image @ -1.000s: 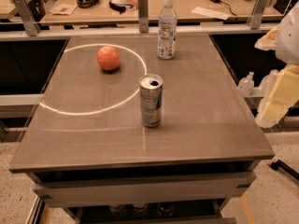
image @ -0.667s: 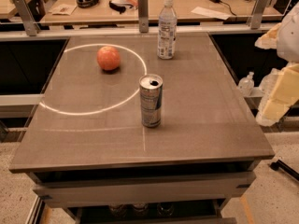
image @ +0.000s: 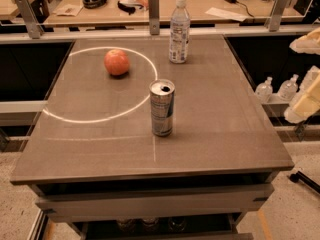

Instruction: Pick blue plastic bottle

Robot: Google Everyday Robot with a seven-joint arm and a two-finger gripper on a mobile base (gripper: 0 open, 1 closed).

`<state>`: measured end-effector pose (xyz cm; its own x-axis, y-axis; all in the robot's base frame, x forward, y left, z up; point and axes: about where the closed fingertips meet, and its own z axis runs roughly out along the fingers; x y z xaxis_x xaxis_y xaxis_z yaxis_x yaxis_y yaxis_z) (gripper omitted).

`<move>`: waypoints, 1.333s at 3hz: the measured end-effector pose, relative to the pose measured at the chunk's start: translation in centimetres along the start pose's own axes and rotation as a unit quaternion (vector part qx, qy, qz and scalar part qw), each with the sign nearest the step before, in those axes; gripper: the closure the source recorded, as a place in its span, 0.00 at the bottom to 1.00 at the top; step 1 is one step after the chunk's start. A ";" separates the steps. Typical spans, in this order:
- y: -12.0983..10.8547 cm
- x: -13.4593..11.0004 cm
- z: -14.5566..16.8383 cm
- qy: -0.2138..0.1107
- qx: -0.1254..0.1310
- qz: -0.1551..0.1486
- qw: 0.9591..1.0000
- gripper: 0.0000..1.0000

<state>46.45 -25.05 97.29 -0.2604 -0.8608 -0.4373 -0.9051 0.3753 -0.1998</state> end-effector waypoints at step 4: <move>-6.8 2.6 6.0 -0.251 0.005 0.131 0.959 0.00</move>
Offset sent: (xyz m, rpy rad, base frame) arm 0.0530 -0.0454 -0.0259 0.6095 -0.0692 -0.1768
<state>53.94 -27.72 92.25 -0.2818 -0.4637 -0.8400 -0.8263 0.5622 -0.0331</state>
